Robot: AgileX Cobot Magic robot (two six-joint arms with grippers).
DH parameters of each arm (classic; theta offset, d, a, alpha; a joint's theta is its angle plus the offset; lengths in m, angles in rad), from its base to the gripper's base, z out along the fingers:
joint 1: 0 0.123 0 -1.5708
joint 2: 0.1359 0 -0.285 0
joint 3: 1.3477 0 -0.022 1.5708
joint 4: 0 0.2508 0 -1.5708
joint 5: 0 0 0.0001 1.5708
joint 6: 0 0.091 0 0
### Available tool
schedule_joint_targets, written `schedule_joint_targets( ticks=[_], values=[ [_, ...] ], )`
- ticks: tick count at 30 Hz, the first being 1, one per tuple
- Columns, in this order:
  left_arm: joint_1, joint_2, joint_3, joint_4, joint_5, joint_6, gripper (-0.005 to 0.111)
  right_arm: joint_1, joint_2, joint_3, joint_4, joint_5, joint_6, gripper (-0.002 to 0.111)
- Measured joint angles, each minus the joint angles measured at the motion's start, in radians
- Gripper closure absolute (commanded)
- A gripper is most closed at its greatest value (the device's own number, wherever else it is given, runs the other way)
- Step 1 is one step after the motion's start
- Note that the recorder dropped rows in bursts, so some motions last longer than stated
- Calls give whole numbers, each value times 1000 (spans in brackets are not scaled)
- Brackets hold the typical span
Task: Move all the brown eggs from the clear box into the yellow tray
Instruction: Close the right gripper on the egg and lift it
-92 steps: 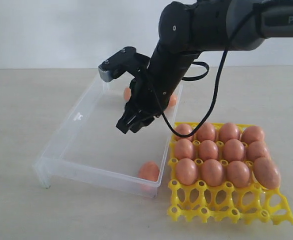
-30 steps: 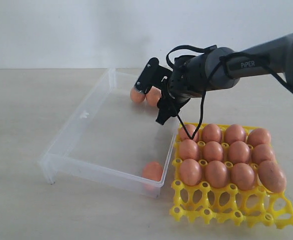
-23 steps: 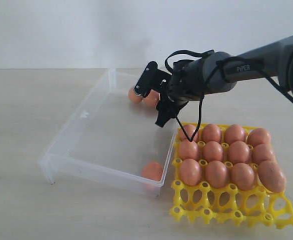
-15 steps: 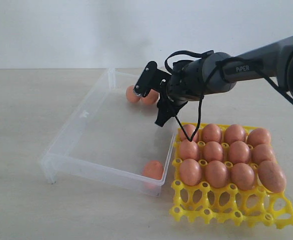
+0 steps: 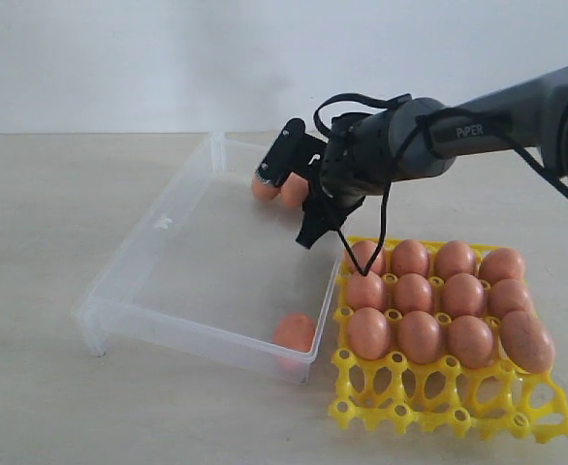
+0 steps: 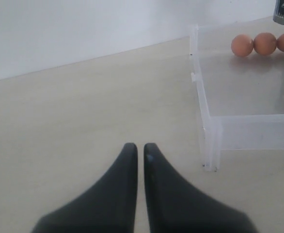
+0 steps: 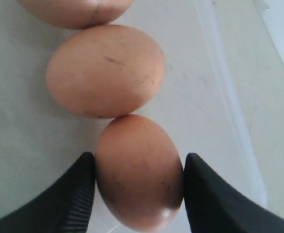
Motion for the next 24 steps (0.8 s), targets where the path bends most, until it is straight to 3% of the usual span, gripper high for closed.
schedule_joint_targets(
  ticks=[15, 20, 24],
  values=[
    [0, 0, 0, 0, 0, 0, 103, 14, -120, 29, 470, -115, -17, 108],
    [0, 0, 0, 0, 0, 0, 103, 14, -246, 195, 541, -374, -24, 108],
    [0, 0, 0, 0, 0, 0, 103, 14, -407, 430, 554, -643, -2, 108]
  ],
)
